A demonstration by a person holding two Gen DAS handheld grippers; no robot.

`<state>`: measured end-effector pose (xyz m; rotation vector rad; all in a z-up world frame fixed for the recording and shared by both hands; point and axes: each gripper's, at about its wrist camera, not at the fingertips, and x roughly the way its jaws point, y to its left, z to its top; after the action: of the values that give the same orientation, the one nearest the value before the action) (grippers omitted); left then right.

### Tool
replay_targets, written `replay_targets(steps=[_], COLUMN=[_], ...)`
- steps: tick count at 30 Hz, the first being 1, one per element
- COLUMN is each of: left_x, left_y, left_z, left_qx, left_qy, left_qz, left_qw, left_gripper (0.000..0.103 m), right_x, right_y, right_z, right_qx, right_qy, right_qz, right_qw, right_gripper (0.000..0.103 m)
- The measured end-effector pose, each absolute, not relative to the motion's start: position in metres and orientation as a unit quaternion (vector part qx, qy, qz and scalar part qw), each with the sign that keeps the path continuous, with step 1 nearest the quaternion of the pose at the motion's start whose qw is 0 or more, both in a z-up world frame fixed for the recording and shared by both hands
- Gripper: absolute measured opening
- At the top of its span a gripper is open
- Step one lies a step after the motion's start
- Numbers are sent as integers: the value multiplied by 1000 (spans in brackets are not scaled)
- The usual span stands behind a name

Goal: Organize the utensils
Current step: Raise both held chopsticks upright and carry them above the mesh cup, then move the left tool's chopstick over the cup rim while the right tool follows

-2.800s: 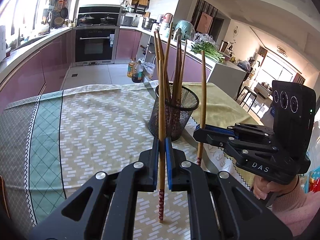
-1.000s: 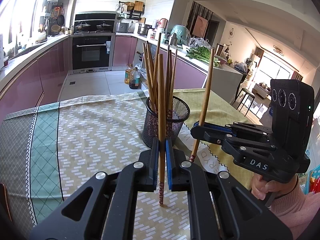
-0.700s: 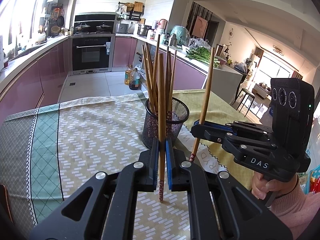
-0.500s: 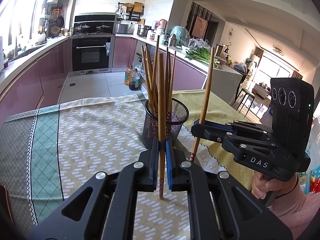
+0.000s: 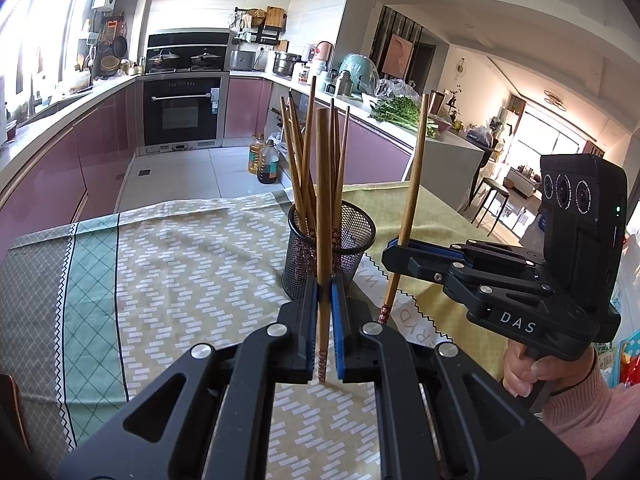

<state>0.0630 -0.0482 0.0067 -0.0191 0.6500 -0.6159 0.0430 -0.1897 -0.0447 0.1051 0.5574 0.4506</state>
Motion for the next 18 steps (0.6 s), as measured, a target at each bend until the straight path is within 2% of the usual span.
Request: replay_targets(steps=[18], left_x=[65], left_y=[-53], left_z=[11], left_qx=[0], left_qy=[304], left_qz=[-304], left_qw=[903], left_gripper=[7], right_x=[45], right_y=[-189], right_z=[-40], right_qx=[51], right_qy=[265], right_qz=[217], right_qw=[938], right_gripper=[6])
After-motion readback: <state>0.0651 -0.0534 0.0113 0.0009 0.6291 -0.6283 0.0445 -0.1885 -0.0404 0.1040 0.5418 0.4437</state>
